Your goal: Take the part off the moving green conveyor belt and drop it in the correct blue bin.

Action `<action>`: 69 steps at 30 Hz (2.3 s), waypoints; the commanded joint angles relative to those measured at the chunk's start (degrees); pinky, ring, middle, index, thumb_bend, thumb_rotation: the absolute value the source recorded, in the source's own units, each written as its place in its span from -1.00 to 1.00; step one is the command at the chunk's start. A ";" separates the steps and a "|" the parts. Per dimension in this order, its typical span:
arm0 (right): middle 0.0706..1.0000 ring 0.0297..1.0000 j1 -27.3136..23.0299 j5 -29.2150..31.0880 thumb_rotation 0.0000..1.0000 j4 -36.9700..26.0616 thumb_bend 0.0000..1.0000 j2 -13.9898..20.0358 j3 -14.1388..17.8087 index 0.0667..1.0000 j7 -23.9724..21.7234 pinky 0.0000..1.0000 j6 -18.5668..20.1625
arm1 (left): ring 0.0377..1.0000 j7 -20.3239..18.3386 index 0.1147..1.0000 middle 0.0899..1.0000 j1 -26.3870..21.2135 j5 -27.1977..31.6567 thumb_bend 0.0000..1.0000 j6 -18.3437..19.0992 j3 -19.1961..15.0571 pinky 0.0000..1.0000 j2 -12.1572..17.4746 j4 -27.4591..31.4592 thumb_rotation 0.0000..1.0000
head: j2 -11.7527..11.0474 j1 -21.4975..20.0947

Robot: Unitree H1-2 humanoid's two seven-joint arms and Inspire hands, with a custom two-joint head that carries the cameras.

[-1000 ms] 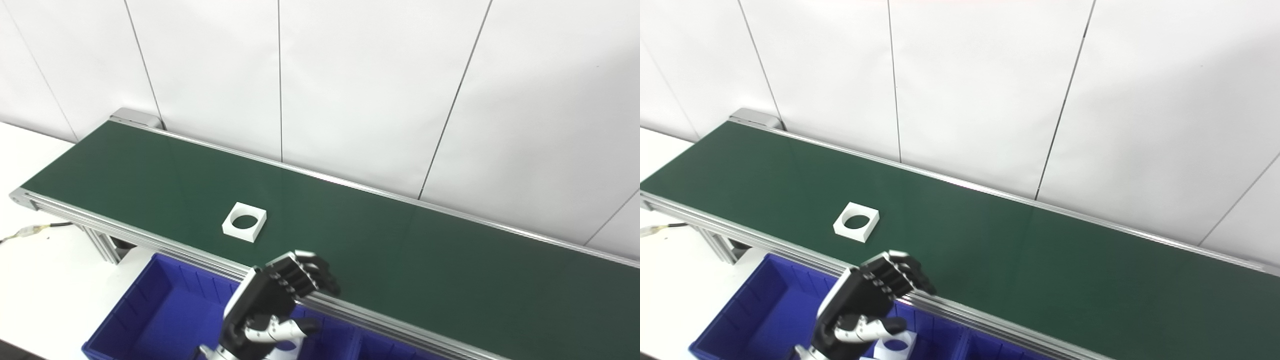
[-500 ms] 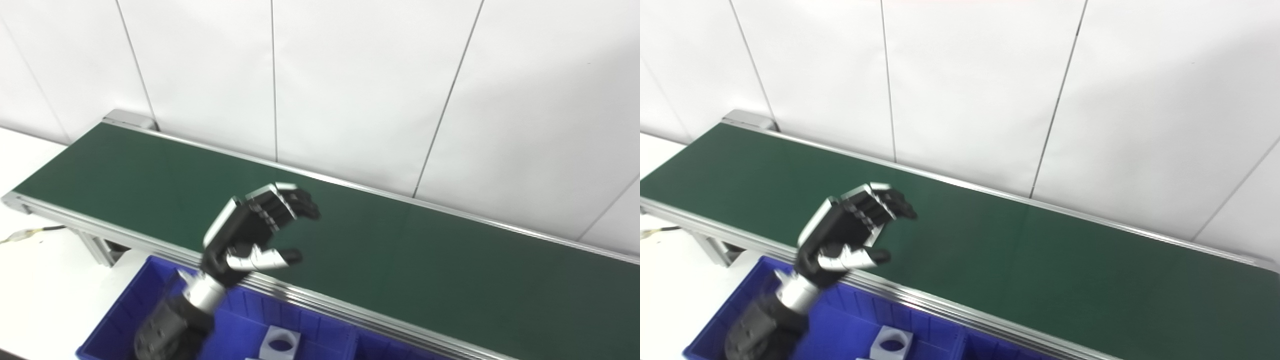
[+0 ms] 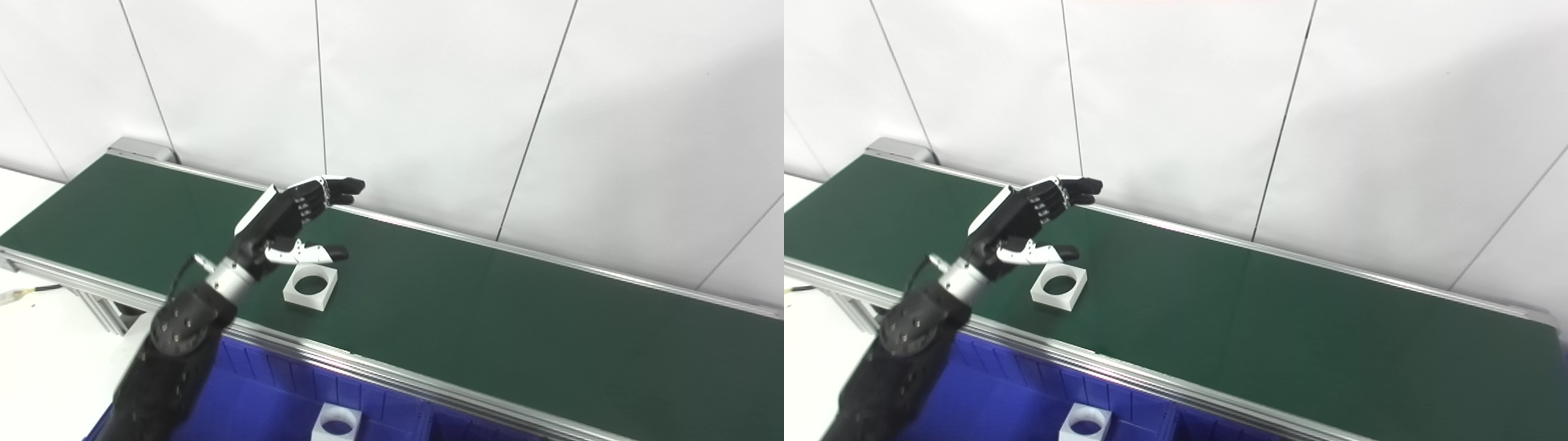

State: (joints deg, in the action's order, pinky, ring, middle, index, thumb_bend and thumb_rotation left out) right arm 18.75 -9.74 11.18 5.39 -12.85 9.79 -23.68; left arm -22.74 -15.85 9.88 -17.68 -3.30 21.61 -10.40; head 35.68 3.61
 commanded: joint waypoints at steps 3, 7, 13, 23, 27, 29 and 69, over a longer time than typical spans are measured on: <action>0.59 0.43 0.48 -0.24 -1.00 -0.93 0.25 -0.45 0.16 0.67 0.28 0.25 -3.17 | 0.64 -2.32 0.59 0.69 -6.62 -2.71 0.50 -2.48 1.81 0.60 3.74 -4.62 -0.59 | -0.10 -0.23; 0.59 0.44 0.74 -0.64 -1.00 -0.95 0.24 -0.44 0.00 0.67 0.61 0.27 -3.19 | 0.68 -4.34 0.61 0.69 -9.28 -3.91 0.53 -0.83 3.96 0.65 4.94 -6.94 -0.63 | -0.02 -0.57; 0.61 0.46 1.00 -0.23 -1.00 -0.80 0.24 -0.88 -0.03 0.68 0.48 0.29 -3.19 | 0.87 -6.60 0.75 0.81 -12.25 -12.16 0.60 2.50 9.10 0.89 8.02 -6.29 -0.61 | 0.19 -1.31; 0.62 0.48 1.58 -0.17 -1.00 -0.81 0.25 -1.53 0.17 0.70 0.20 0.30 -3.22 | 0.89 -10.81 0.82 0.90 -13.24 -22.83 0.85 5.67 15.67 0.66 12.08 -5.03 -0.59 | 0.53 -2.09; 0.62 0.46 1.73 -0.51 -1.00 -0.47 0.26 -1.56 -0.10 0.72 0.22 0.28 -3.22 | 0.87 -11.20 0.83 0.86 -12.46 -25.74 0.91 5.65 17.13 0.66 12.58 -4.51 -0.67 | 0.74 -2.31; 0.62 0.46 1.76 -1.17 -1.00 -0.36 0.27 -1.53 -0.27 0.72 0.36 0.28 -3.19 | 0.94 -10.68 0.87 0.89 -11.99 -27.80 0.90 5.33 17.78 0.93 12.75 -4.34 -0.63 | 0.77 -2.38; 0.62 0.47 2.48 -2.52 -1.00 -1.32 0.28 -2.26 -0.24 0.73 0.04 0.30 -3.17 | 1.00 19.46 0.69 0.87 -10.52 -41.33 0.99 -9.19 24.83 1.00 0.33 -20.97 -0.75 | 1.47 -4.23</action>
State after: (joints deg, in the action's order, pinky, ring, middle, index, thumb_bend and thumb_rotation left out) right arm 21.03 -12.18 11.47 3.74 -13.20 9.73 -23.68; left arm -5.16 -23.23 -31.36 -25.66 21.49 21.89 -31.81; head 37.18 -0.53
